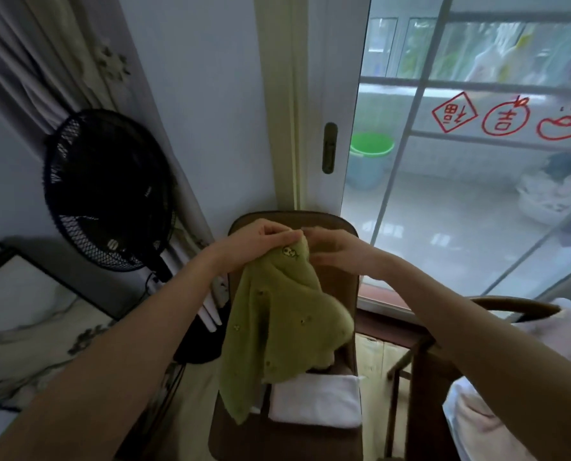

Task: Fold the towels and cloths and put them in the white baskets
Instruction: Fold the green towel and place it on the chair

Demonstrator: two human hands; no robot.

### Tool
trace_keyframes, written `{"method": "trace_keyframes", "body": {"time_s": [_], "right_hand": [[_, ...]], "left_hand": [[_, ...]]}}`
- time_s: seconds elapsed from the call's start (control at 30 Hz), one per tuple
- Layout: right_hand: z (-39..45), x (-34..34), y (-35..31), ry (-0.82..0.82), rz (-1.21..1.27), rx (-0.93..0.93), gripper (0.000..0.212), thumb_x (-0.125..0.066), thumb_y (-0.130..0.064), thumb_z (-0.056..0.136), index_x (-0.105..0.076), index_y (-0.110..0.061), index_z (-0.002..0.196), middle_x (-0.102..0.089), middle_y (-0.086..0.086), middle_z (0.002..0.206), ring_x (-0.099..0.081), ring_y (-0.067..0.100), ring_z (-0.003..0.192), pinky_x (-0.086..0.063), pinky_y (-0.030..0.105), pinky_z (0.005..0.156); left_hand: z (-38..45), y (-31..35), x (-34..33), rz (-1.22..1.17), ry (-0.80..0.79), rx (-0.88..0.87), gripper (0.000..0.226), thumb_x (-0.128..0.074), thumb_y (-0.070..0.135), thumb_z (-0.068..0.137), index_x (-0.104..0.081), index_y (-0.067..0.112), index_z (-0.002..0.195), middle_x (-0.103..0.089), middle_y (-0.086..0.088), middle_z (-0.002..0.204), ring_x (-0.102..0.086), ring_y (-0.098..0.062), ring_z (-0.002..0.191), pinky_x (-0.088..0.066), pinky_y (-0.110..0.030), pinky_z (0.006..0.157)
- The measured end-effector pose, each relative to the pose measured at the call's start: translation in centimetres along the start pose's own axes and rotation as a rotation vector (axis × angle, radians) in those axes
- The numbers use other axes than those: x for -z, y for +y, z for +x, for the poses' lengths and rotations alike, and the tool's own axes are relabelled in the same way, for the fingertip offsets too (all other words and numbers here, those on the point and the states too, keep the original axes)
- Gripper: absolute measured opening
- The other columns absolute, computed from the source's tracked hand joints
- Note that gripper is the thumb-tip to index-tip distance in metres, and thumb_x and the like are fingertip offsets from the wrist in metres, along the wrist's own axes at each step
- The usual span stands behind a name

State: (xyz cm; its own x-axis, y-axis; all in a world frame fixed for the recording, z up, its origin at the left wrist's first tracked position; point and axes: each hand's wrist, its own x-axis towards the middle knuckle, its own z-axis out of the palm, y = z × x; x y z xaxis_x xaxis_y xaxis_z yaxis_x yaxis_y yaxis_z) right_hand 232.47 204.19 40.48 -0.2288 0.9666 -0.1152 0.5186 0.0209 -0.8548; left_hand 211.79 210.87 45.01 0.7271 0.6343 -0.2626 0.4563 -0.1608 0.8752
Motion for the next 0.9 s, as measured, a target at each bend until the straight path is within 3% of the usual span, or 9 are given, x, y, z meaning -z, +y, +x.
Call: {"method": "trace_keyframes", "body": {"time_s": [0.07,0.17,0.23,0.33,0.5,0.6,0.67,0.77,0.9], "right_hand": [[-0.7,-0.4,-0.3,-0.027,0.006,-0.026,0.014,-0.061,-0.017,0.094,-0.066,-0.008,0.104,-0.067,0.008,0.108,-0.062,0.024,0.104,-0.045,0.051,0.101],[-1.7,-0.2,-0.6,-0.052,0.075,-0.069,0.009,-0.056,-0.015,0.097,-0.059,-0.011,0.09,-0.062,0.009,0.09,-0.061,0.023,0.087,-0.052,0.045,0.091],[-2.5,0.2,-0.9,-0.014,0.126,-0.085,0.013,-0.05,-0.015,0.1,-0.052,-0.012,0.088,-0.055,0.004,0.083,-0.055,0.016,0.077,-0.05,0.032,0.072],[-3.2,0.8,-1.7,0.119,0.033,-0.034,0.016,-0.044,-0.019,0.103,-0.046,-0.014,0.087,-0.051,0.0,0.077,-0.047,0.011,0.067,-0.039,0.022,0.058],[-3.7,-0.2,-2.0,0.091,-0.189,-0.022,0.017,-0.039,-0.019,0.103,-0.04,-0.02,0.086,-0.044,-0.003,0.075,-0.04,0.01,0.066,-0.033,0.022,0.057],[-4.5,0.3,-1.5,0.073,-0.307,-0.146,0.022,-0.041,-0.02,0.101,-0.038,-0.025,0.079,-0.043,-0.004,0.074,-0.041,0.015,0.072,-0.035,0.025,0.059],[-5.1,0.8,-1.2,0.042,-0.218,-0.28,0.024,-0.042,-0.037,0.102,-0.048,-0.029,0.08,-0.052,-0.006,0.082,-0.05,0.015,0.083,-0.042,0.03,0.075],[-6.1,1.0,-1.1,0.003,-0.028,-0.423,0.034,-0.041,-0.053,0.098,-0.065,-0.029,0.103,-0.065,-0.008,0.104,-0.061,0.014,0.101,-0.046,0.034,0.098],[-7.3,0.9,-0.2,-0.007,-0.218,-0.44,0.033,-0.054,-0.048,0.094,-0.073,-0.021,0.09,-0.071,-0.003,0.09,-0.067,0.015,0.087,-0.054,0.037,0.088]], "left_hand": [[-0.5,0.4,-0.1,0.068,0.004,-0.004,0.038,-0.055,0.064,0.083,-0.074,0.035,0.097,-0.072,0.008,0.098,-0.067,-0.015,0.096,-0.048,-0.036,0.094],[-0.9,1.1,-0.1,0.127,0.04,0.012,0.032,-0.053,0.057,0.087,-0.073,0.035,0.096,-0.071,0.012,0.093,-0.066,-0.007,0.089,-0.047,-0.026,0.085],[-1.3,1.2,-0.1,0.215,0.018,0.067,0.035,-0.046,0.056,0.093,-0.073,0.033,0.094,-0.072,0.014,0.088,-0.066,0.0,0.081,-0.044,-0.019,0.078],[-1.8,-0.3,-0.2,0.192,-0.105,0.271,0.064,-0.025,0.066,0.095,-0.075,0.026,0.095,-0.073,0.011,0.095,-0.068,-0.005,0.091,-0.045,-0.023,0.091],[-0.6,-3.3,-2.1,0.175,-0.278,0.493,0.07,-0.027,0.076,0.088,-0.058,0.028,0.128,-0.059,0.0,0.13,-0.055,-0.021,0.12,-0.033,-0.046,0.113],[-0.1,-2.9,-1.8,0.202,-0.261,0.423,0.063,-0.029,0.071,0.092,-0.06,0.029,0.127,-0.059,0.002,0.132,-0.054,-0.02,0.122,-0.029,-0.048,0.115],[0.0,-2.2,-1.2,0.216,-0.298,0.348,0.054,-0.031,0.062,0.096,-0.069,0.028,0.113,-0.067,0.005,0.117,-0.061,-0.015,0.112,-0.032,-0.046,0.113],[0.5,-1.5,-1.3,0.383,-0.339,0.251,0.043,-0.04,0.054,0.098,-0.071,0.025,0.098,-0.069,0.008,0.101,-0.064,-0.008,0.094,-0.046,-0.032,0.095],[1.7,-2.7,-1.8,0.737,-0.235,0.029,0.035,-0.055,0.042,0.095,-0.047,0.022,0.067,-0.048,0.005,0.07,-0.043,-0.008,0.062,-0.033,-0.02,0.058]]}}
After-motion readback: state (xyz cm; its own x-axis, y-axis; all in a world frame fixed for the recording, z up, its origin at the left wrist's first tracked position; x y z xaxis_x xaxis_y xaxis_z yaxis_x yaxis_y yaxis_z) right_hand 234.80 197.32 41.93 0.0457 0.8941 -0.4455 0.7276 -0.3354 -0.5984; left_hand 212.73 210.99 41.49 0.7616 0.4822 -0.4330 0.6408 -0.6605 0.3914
